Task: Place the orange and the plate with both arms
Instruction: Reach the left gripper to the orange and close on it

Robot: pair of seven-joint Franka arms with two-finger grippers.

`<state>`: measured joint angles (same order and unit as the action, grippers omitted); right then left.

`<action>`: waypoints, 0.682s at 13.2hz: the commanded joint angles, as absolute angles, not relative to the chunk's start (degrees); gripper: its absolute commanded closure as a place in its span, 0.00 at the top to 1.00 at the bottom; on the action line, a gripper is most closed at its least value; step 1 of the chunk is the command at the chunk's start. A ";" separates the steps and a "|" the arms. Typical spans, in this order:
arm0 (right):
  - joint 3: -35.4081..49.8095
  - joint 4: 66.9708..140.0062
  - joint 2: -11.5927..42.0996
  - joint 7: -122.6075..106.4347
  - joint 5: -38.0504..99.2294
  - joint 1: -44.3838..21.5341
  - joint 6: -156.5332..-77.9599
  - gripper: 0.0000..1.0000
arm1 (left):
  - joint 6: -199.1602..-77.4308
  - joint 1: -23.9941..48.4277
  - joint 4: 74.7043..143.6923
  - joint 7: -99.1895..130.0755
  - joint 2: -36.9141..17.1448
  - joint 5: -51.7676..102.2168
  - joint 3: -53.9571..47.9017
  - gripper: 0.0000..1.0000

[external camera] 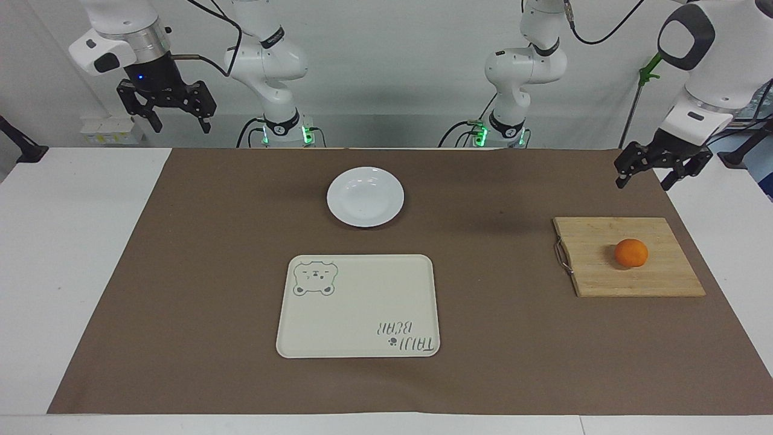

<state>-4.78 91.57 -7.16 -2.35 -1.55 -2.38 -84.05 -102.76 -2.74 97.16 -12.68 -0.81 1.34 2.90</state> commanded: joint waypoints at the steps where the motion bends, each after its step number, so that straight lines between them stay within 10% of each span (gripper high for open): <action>1: -4.66 94.04 -8.70 -3.60 2.19 -1.32 -84.64 1.00 | -109.40 -6.67 102.56 -17.13 -1.66 1.49 2.37 1.00; 9: -4.75 96.15 -9.67 -9.03 7.99 -1.41 -83.23 1.00 | -125.32 -10.02 107.49 -22.32 -9.49 1.49 2.46 1.00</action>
